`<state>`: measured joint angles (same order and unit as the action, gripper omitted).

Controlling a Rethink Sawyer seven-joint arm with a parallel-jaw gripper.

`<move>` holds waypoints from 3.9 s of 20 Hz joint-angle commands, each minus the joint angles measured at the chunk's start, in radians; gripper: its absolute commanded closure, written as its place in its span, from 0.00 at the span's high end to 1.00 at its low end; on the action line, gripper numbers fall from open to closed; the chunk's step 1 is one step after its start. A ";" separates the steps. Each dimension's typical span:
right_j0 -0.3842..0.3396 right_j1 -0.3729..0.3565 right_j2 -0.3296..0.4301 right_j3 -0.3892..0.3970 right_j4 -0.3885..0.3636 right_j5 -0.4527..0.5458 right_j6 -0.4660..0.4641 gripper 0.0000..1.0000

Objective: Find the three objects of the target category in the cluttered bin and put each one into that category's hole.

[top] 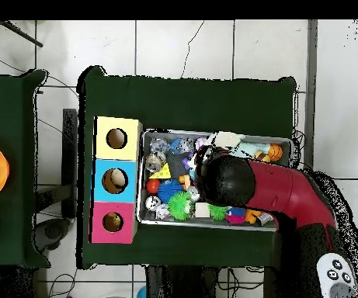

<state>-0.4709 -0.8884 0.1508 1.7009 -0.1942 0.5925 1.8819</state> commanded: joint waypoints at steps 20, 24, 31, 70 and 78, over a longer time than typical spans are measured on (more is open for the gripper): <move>-0.166 0.061 0.184 0.086 -0.132 -0.109 -0.125 0.00; -0.156 0.026 0.174 0.122 -0.143 -0.111 -0.078 0.00; -0.043 -0.026 0.098 0.213 -0.136 -0.168 0.088 0.00; 0.173 -0.230 -0.022 0.456 0.055 -0.155 0.178 0.00; 0.200 -0.214 -0.047 0.446 0.071 -0.166 0.163 0.00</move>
<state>-0.2684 -1.1092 0.1238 2.0942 -0.1683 0.3915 1.8819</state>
